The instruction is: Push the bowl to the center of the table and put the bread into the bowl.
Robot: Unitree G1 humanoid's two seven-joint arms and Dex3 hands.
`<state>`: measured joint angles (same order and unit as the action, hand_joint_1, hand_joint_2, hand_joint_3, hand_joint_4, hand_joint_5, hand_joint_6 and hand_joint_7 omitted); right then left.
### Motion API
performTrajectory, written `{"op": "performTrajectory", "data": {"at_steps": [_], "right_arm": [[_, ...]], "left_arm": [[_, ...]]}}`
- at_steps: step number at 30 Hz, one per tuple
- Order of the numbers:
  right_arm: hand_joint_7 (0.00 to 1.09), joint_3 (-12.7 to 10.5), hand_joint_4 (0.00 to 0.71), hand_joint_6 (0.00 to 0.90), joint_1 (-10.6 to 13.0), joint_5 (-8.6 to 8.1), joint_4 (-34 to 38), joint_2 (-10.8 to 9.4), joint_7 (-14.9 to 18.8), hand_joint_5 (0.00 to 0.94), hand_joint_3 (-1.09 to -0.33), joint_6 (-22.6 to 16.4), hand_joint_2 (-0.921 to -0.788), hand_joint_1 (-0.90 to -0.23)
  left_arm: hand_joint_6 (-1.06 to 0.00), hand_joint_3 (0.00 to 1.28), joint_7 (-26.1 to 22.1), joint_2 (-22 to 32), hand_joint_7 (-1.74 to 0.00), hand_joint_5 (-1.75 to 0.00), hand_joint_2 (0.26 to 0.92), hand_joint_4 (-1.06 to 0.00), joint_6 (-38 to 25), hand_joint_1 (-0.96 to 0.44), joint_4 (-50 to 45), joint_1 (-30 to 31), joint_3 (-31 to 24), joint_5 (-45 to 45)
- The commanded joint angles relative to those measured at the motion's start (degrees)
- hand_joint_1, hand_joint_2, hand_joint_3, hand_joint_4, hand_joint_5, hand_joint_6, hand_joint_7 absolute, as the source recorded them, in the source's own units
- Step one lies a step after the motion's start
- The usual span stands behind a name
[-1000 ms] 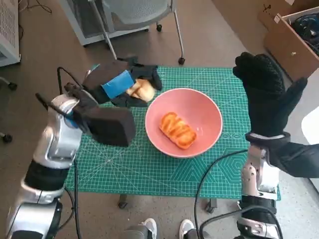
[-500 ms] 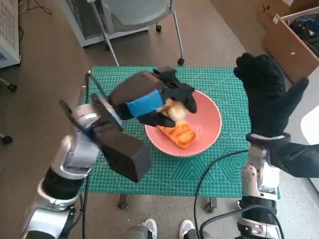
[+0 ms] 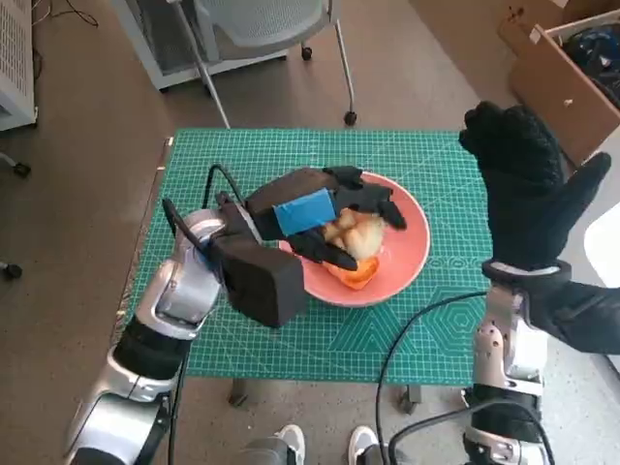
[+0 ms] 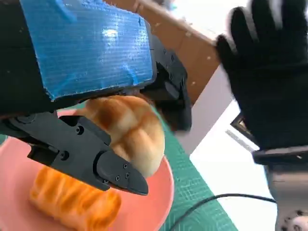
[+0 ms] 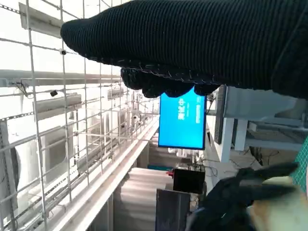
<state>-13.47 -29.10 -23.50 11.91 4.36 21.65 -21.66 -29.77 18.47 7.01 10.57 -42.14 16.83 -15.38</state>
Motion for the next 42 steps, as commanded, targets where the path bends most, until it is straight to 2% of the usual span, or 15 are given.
{"op": "performTrajectory", "data": {"at_steps": [1, 7, 11, 16, 26, 34, 42], "right_arm": [[0.52, 0.29, 0.265, 0.061, 1.53, 0.33, -1.65, 0.26, -1.16, 0.001, -0.708, 1.61, -0.921, -0.607], [0.52, 0.6, 0.25, 0.045, 1.58, 0.39, -3.44, 0.32, -1.54, 0.0, -0.705, 2.39, -0.921, -0.607], [0.52, 0.79, 0.247, 0.05, 1.34, 0.47, -4.46, 0.36, -1.75, 0.001, -0.704, 2.9, -0.921, -0.607], [0.53, 0.93, 0.249, 0.062, 0.38, 0.6, -4.96, 0.54, -2.11, 0.003, -0.701, 3.53, -0.921, -0.606], [0.53, 1.64, 0.255, 0.068, -1.64, 1.64, -6.49, 1.05, -2.89, 0.005, -0.695, 4.53, -0.921, -0.606], [0.52, 1.31, 0.255, 0.063, -3.83, 1.52, -5.62, 2.84, -2.0, 0.003, -0.696, 4.32, -0.921, -0.618], [0.49, 1.61, 0.259, 0.086, -5.01, 2.21, -5.7, 3.87, -2.11, 0.003, -0.691, 3.65, -0.921, -0.641]], "left_arm": [[-0.1, 0.03, 2.63, -1.39, -0.2, -0.01, 0.912, -0.02, 0.97, -0.49, 0.41, 1.47, -2.14, 1.76], [-0.06, 0.22, 3.25, -3.91, -0.19, 0.0, 0.92, 0.0, 3.86, -0.68, 3.14, 2.62, -5.41, 7.64], [-0.05, 0.36, 2.72, -5.67, -0.19, 0.0, 0.921, 0.0, 6.73, -0.76, 6.21, 2.88, -7.82, 12.42], [-0.07, 0.46, 0.28, -7.55, -0.21, 0.0, 0.921, 0.0, 9.05, -0.8, 8.86, 2.97, -10.83, 19.29], [-0.1, 0.46, 1.41, -8.51, -0.25, -0.02, 0.921, -0.05, 7.45, -0.76, 5.93, 3.84, -16.4, 26.29], [-0.02, 0.41, 4.79, -9.61, -0.45, -0.01, 0.921, -0.07, 3.57, -0.73, -0.97, 4.8, -20.9, 31.99], [0.0, 0.42, 8.48, -11.47, -0.48, 0.0, 0.921, -0.07, 2.86, -0.71, -7.01, 5.84, -23.21, 35.02]]}}
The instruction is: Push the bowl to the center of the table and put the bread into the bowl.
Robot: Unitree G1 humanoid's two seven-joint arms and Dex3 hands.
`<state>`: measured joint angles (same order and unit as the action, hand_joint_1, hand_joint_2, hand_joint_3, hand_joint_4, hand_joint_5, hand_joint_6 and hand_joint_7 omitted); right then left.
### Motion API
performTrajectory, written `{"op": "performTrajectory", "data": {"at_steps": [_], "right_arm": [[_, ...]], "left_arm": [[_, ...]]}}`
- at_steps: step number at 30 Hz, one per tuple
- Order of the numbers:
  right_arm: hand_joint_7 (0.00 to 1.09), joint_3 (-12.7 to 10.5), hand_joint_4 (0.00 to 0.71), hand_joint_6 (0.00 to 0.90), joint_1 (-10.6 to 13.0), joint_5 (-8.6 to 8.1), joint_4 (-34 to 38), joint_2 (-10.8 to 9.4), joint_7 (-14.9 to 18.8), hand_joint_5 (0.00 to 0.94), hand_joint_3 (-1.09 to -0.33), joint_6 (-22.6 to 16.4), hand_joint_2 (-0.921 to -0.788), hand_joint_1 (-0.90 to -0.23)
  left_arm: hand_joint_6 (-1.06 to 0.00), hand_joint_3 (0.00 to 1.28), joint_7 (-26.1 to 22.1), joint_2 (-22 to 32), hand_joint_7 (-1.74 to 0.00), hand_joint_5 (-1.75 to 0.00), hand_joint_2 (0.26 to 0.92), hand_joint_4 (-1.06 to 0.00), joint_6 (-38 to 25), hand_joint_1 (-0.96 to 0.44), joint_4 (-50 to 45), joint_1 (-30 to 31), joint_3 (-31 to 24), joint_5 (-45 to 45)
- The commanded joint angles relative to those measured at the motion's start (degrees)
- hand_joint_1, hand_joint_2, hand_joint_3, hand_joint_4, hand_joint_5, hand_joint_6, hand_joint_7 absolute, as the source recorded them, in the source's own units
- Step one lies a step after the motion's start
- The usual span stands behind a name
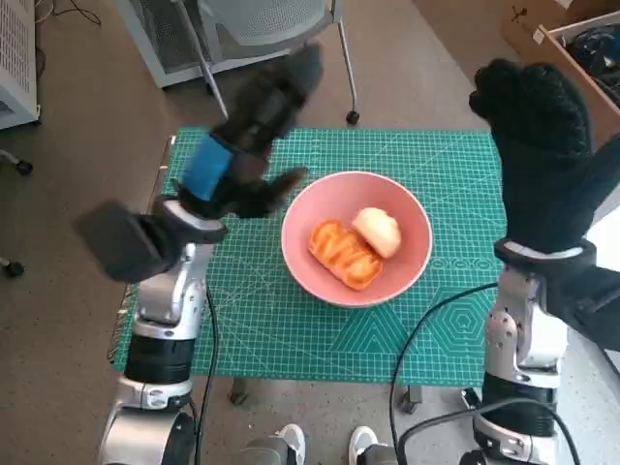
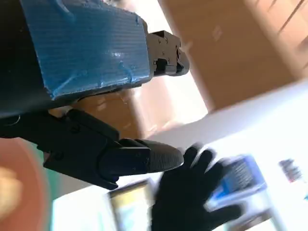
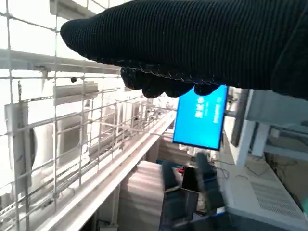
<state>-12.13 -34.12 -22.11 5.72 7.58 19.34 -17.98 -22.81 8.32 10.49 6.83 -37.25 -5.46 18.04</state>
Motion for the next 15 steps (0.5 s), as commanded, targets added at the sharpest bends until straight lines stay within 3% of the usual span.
{"op": "performTrajectory", "data": {"at_steps": [1, 15], "right_arm": [[0.48, 0.32, 0.26, 0.093, -0.1, 0.97, 0.51, 0.75, 0.19, 0.003, -0.69, -0.19, -0.921, -0.645], [0.44, 0.92, 0.263, 0.117, -1.0, 2.51, 1.63, 1.09, -0.15, 0.002, -0.693, -1.54, -0.921, -0.65]], "left_arm": [[0.0, 0.42, 1.85, -1.54, -0.49, 0.0, 0.921, -0.07, -0.8, -0.71, -3.87, 1.07, -1.08, 2.08], [0.0, 0.34, 3.54, -2.89, -0.68, -0.04, 0.921, -0.13, -3.75, -0.74, -7.6, 2.48, -1.65, 4.93]]}}
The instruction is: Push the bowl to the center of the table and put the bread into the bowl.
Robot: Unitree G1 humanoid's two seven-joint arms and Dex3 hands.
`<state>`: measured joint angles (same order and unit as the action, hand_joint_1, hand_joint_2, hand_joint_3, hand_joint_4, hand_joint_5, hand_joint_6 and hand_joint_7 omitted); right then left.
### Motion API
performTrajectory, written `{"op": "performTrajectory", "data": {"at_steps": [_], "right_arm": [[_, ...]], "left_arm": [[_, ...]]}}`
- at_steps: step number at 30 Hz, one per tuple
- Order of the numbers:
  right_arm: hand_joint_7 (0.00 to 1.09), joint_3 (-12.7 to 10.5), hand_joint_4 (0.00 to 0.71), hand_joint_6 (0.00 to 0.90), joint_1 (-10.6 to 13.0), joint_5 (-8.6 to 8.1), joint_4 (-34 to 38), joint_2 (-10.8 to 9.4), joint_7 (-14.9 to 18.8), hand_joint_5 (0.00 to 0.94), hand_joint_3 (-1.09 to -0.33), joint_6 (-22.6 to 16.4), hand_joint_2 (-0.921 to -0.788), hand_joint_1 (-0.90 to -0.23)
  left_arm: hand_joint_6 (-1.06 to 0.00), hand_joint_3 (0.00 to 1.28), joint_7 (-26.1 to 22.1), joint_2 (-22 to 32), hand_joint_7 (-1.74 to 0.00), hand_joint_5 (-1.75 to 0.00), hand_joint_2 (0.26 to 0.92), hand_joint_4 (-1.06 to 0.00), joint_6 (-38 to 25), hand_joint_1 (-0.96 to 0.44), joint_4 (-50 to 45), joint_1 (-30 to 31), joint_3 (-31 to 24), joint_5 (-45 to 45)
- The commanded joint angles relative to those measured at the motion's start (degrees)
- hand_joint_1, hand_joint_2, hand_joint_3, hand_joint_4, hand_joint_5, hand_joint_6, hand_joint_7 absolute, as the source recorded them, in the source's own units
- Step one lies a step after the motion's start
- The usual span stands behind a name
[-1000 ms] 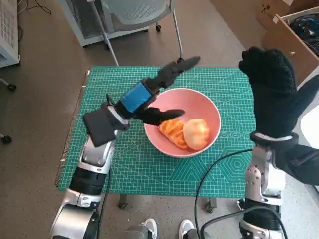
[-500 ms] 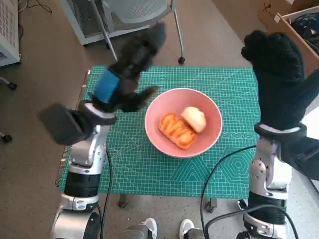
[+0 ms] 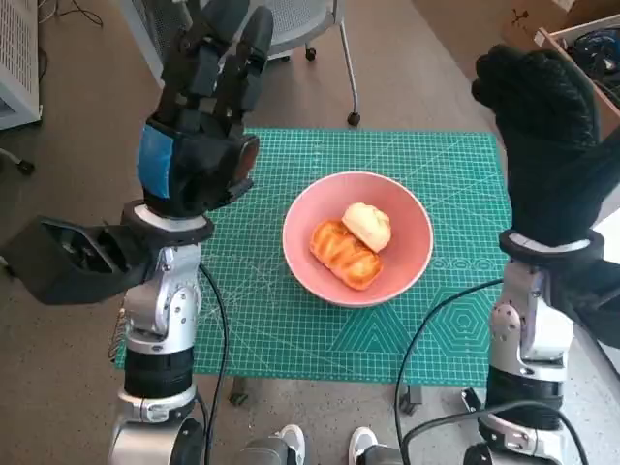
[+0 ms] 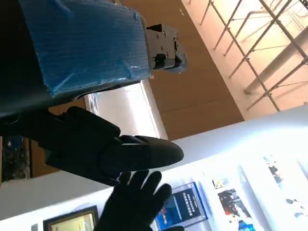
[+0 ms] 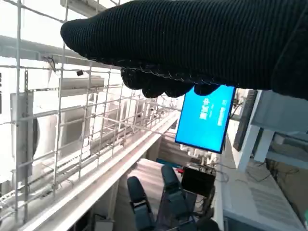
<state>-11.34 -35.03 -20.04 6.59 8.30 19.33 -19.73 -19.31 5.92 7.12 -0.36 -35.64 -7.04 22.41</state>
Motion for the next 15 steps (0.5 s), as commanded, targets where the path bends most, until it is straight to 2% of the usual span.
{"op": "performTrajectory", "data": {"at_steps": [1, 15], "right_arm": [[0.44, 0.16, 0.263, 0.118, -0.14, 0.52, 0.64, 0.42, -0.24, 0.003, -0.693, 0.33, -0.921, -0.649], [0.42, 0.71, 0.261, 0.14, 0.16, 1.24, -1.78, 0.76, -1.95, 0.0, -0.697, 1.95, -0.921, -0.638]], "left_arm": [[0.0, 0.34, -0.01, -0.5, -0.68, -0.04, 0.921, -0.13, -0.22, -0.74, -0.17, 0.9, -0.11, 0.53], [0.0, 0.38, 0.75, -0.89, -0.58, -0.05, 0.921, -0.1, 2.02, -0.67, 1.01, 1.06, 0.27, -1.87]]}}
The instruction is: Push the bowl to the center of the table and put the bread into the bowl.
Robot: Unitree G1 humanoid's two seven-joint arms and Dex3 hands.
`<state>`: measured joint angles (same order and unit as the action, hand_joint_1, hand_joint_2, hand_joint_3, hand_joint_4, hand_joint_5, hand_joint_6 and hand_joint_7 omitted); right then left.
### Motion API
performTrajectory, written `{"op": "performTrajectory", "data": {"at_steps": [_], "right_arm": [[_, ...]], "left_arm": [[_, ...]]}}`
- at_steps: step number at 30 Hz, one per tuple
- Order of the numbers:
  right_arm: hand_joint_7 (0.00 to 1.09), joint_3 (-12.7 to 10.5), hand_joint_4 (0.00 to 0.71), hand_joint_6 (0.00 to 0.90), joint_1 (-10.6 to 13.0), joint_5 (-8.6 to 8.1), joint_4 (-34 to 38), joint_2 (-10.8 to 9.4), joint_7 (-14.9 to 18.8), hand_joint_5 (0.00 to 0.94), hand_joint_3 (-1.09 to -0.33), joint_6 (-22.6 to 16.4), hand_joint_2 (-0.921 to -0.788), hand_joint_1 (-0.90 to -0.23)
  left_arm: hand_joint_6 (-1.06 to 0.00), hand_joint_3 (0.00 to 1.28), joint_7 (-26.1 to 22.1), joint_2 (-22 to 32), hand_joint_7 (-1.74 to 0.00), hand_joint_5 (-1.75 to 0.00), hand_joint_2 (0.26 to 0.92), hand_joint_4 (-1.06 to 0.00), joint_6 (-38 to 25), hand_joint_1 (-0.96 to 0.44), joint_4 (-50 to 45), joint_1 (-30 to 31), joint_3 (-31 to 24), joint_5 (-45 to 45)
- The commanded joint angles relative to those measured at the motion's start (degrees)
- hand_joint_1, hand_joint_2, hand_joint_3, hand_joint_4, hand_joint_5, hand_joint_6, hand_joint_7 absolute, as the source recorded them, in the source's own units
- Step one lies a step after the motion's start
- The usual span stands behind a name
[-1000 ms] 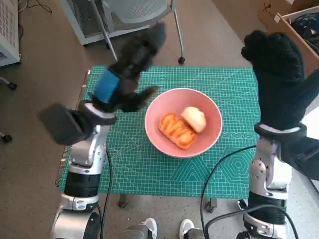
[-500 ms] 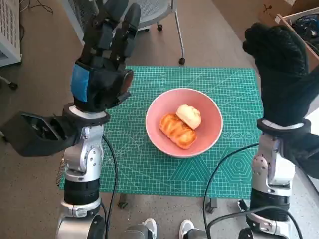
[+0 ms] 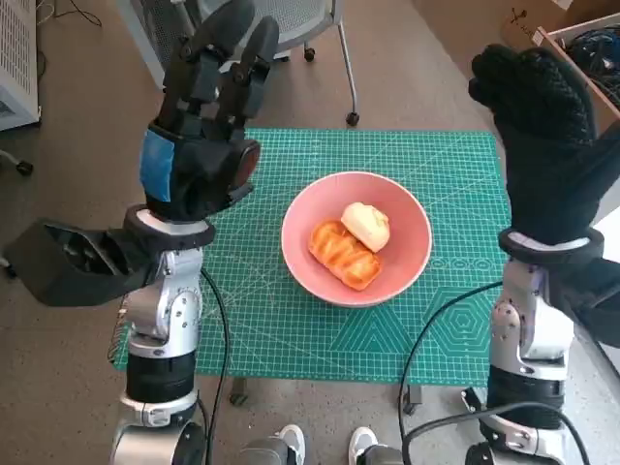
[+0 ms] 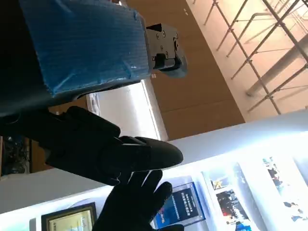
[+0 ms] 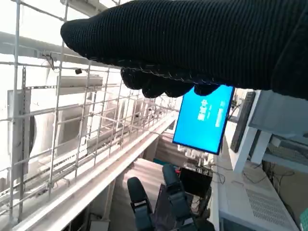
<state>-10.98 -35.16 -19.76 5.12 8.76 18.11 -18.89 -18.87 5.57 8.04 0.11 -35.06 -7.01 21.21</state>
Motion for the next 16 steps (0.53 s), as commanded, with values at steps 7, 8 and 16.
{"op": "performTrajectory", "data": {"at_steps": [7, 8, 16], "right_arm": [[0.42, 0.61, 0.26, 0.145, 0.52, 1.66, -0.66, 0.29, -1.54, 0.0, -0.696, 1.39, -0.921, -0.641], [0.41, 0.61, 0.26, 0.146, 0.54, 1.75, -0.71, 0.28, -1.61, 0.0, -0.696, 1.43, -0.921, -0.641], [0.41, 0.53, 0.259, 0.15, 0.67, 2.39, -1.15, 0.28, -2.12, 0.0, -0.694, 1.94, -0.921, -0.644]], "left_arm": [[0.0, 0.4, 0.1, -0.73, -0.54, -0.05, 0.921, -0.09, 1.33, -0.66, 0.97, 0.57, 0.26, -0.88], [0.0, 0.4, 0.1, -0.75, -0.53, -0.05, 0.921, -0.09, 1.28, -0.66, 0.97, 0.59, 0.25, -0.86], [0.0, 0.4, -0.03, -0.87, -0.52, -0.05, 0.921, -0.07, 1.1, -0.67, 0.74, 0.88, 0.66, -1.33]]}}
